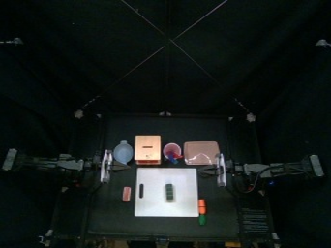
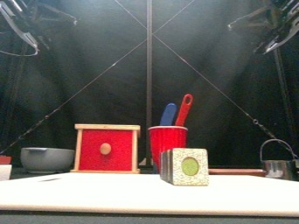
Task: Cut the sushi into 4 pieces with the knife
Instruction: Pick up the knife at its handle with right hand
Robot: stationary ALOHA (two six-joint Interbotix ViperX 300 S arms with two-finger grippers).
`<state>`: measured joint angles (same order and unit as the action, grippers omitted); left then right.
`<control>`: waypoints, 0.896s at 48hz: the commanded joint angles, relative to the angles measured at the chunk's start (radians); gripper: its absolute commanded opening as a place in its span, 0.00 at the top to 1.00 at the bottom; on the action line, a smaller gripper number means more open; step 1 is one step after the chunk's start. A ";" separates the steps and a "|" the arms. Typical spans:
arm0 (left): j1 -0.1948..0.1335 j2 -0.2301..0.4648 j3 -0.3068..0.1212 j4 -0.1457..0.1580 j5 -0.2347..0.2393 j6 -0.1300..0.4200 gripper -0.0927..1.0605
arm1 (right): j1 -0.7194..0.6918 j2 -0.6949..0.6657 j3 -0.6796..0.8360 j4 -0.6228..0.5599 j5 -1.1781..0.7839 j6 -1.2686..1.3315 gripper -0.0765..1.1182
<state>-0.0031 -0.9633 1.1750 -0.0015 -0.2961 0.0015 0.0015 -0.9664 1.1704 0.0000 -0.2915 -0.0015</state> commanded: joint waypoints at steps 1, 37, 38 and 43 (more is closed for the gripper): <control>-0.029 0.044 0.021 -0.002 -0.025 -0.003 0.99 | -0.005 0.017 -0.009 0.009 0.002 0.011 0.95; -0.026 0.210 -0.008 -0.002 -0.097 0.002 0.81 | -0.163 0.581 -0.658 -0.078 0.767 -0.002 0.13; -0.026 0.209 -0.006 -0.002 -0.097 0.000 0.81 | -0.161 0.595 -0.670 -0.092 0.788 -0.005 0.11; -0.026 0.210 -0.005 0.000 -0.097 0.000 0.81 | -0.155 0.673 -0.741 -0.176 0.904 -0.006 0.09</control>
<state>-0.0291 -0.7563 1.1873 -0.0031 -0.3835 0.0031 -0.1565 -0.3252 0.5001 -0.1258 0.5384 -0.0077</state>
